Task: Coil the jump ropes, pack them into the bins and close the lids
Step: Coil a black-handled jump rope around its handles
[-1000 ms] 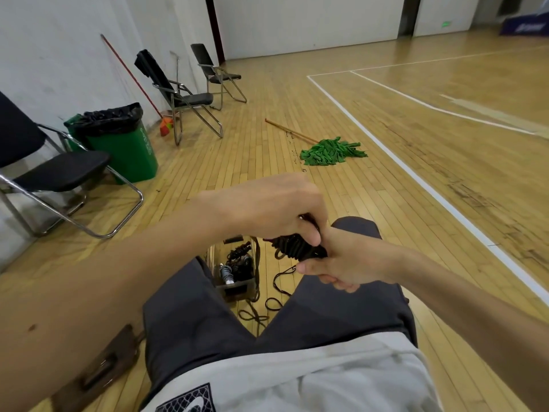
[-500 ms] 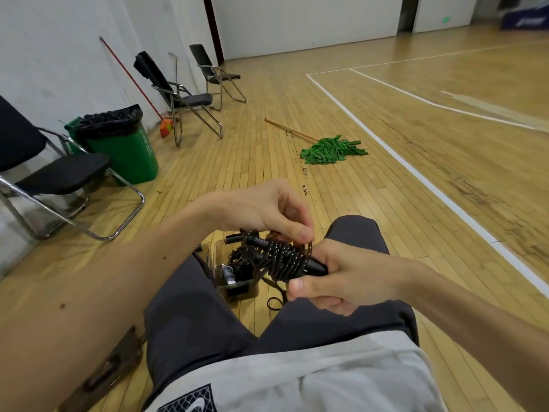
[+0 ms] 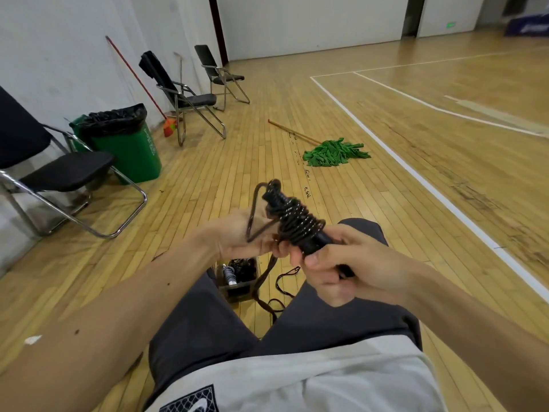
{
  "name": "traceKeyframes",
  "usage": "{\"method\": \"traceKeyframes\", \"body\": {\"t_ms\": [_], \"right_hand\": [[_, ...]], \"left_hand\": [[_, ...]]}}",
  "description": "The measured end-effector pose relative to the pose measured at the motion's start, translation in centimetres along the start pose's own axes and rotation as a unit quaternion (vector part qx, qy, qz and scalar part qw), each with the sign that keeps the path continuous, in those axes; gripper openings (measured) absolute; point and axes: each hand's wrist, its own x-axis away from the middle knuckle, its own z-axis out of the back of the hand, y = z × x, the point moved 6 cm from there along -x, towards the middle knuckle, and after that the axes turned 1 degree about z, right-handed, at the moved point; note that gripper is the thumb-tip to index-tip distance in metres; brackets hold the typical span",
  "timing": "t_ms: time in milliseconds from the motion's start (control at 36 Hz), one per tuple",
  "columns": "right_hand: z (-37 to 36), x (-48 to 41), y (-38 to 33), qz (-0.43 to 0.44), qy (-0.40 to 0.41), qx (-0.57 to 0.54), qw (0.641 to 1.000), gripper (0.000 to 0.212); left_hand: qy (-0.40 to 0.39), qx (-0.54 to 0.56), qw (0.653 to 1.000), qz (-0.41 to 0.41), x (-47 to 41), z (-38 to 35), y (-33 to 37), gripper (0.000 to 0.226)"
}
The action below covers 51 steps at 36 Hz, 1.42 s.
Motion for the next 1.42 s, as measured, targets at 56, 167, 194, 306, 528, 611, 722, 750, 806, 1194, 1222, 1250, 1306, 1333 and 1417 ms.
{"method": "traceKeyframes", "body": {"t_ms": [56,167,194,306,528,611,722,750,806,1194,1222,1250,1306,1333,1417], "right_hand": [[0.3,-0.1,-0.2,0.014,0.021,-0.003,1.0,0.011],[0.7,-0.3,-0.3,0.036,0.041,0.01,0.998,0.01],[0.9,-0.2,-0.2,0.035,0.051,0.01,0.998,0.01],[1.9,0.0,0.7,0.013,0.084,0.025,0.996,0.009],[2.9,-0.3,0.8,0.017,0.173,0.045,0.984,0.024],[3.2,-0.4,0.8,0.035,0.197,0.078,0.977,0.028],[3.6,-0.5,0.6,0.055,0.228,0.115,0.965,0.03],[3.9,-0.5,0.5,0.056,0.235,0.123,0.962,0.027],[4.3,-0.4,0.3,0.056,0.247,0.144,0.957,0.021],[9.9,1.5,0.6,0.052,0.398,0.22,0.889,0.018],[10.1,1.4,0.7,0.051,0.407,0.229,0.883,0.019],[10.4,1.3,0.8,0.048,0.416,0.239,0.876,0.021],[10.7,0.9,0.9,0.041,0.421,0.258,0.869,0.024],[10.7,0.7,1.0,0.037,0.418,0.265,0.868,0.025],[10.8,0.3,1.3,0.024,0.406,0.275,0.871,0.023]], "left_hand": [[0.019,0.029,0.999,-0.001,0.5,-0.8,1.1,0.081],[-0.052,0.143,0.987,-0.051,1.9,-5.0,5.1,0.019],[-0.048,0.152,0.986,-0.052,2.0,-5.1,5.2,0.015],[-0.011,0.155,0.987,-0.028,2.3,-4.7,4.8,0.019],[0.059,0.197,0.979,0.007,2.2,-4.0,4.2,0.013],[0.07,0.202,0.977,0.014,2.4,-4.1,4.2,0.014],[0.071,0.188,0.979,0.015,2.5,-4.5,4.4,0.029],[0.072,0.184,0.98,0.018,2.5,-4.5,4.5,0.031],[0.074,0.186,0.98,0.026,2.4,-4.6,4.5,0.023],[0.092,-0.02,0.991,0.096,3.5,-5.0,2.2,0.038],[0.097,-0.045,0.99,0.096,3.5,-5.2,2.5,0.038],[0.104,-0.072,0.987,0.095,3.4,-5.4,2.9,0.037],[0.121,-0.142,0.979,0.084,3.3,-5.7,3.7,0.037],[0.13,-0.188,0.971,0.074,3.2,-5.8,4.2,0.037],[0.141,-0.327,0.933,0.057,3.4,-5.9,5.8,0.037]]}}
